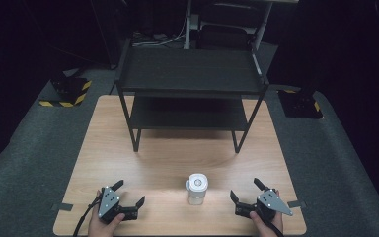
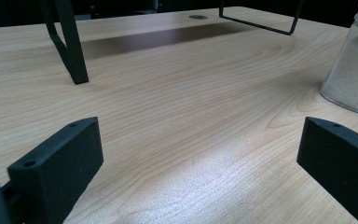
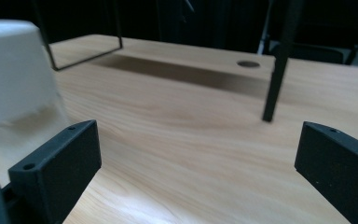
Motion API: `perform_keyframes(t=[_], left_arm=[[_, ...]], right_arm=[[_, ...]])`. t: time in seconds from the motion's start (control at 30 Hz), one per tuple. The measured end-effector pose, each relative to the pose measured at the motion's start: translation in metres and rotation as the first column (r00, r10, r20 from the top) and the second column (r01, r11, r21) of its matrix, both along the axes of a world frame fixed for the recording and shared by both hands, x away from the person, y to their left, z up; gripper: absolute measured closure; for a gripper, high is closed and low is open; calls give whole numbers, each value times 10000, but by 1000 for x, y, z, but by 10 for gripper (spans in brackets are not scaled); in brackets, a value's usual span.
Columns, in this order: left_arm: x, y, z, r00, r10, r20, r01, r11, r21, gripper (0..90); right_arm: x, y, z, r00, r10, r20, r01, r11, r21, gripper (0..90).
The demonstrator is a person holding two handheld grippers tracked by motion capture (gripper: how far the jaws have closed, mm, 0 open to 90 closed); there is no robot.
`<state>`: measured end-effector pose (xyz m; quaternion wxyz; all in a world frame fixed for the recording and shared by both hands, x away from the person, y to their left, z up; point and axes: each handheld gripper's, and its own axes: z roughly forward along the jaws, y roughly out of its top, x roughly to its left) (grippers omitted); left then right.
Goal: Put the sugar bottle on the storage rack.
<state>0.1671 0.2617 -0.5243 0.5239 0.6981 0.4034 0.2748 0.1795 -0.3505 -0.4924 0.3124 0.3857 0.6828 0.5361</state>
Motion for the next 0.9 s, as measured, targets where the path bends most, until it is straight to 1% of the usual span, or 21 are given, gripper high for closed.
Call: perform_keyframes(t=[0.2, 0.27, 0.33, 0.37, 0.5, 0.53, 0.57, 0.6, 0.63, 0.73, 0.8, 0.9], left_arm=[[1, 1, 1, 10000, -46, -86, 46, 10000, -30, 5], [2, 1, 1, 9999, -43, -96, 42, 10000, -50, 5], [2, 1, 1, 9999, -44, -105, 44, 10000, -58, 5], [2, 1, 1, 9999, -52, -110, 51, 10000, -58, 5], [2, 1, 1, 9999, -44, -96, 44, 10000, -69, 5], [2, 2, 1, 9999, -44, -97, 43, 10000, -75, 5], [2, 2, 1, 9999, -44, -97, 43, 10000, -75, 5], [2, 2, 1, 9999, -55, -98, 55, 10000, -66, 5], [2, 2, 1, 9999, -58, -98, 57, 10000, -69, 5], [2, 2, 1, 9999, -58, -102, 57, 10000, -78, 5], [2, 2, 1, 9999, -66, -106, 65, 9999, -85, 5], [2, 3, 1, 9999, -76, -119, 75, 9999, -89, 5]], right_arm=[[-5, 11, 15, 9984, 487, 293, -490, 9987, 110, 0], [-7, 15, 19, 9972, 681, 302, -689, 9973, 259, 0], [-7, 17, 20, 9967, 758, 306, -767, 9967, 282, 0], [-7, 23, 21, 9940, 1038, 342, -1048, 9941, 283, 0], [-6, 35, 18, 9876, 1540, 312, -1550, 9874, 310, 0], [-6, 39, 17, 9862, 1634, 275, -1642, 9860, 291, 0], [-6, 39, 17, 9862, 1634, 275, -1642, 9860, 291, 0], [-3, 47, 13, 9815, 1908, 154, -1911, 9811, 288, 0], [-2, 49, 12, 9800, 1987, 135, -1990, 9796, 293, 0], [2, 59, 8, 9769, 2138, 54, -2138, 9766, 247, 2], [5, 66, 6, 9772, 2122, -18, -2122, 9771, 137, 3], [7, 71, 4, 9771, 2127, -43, -2126, 9770, 139, 3]])
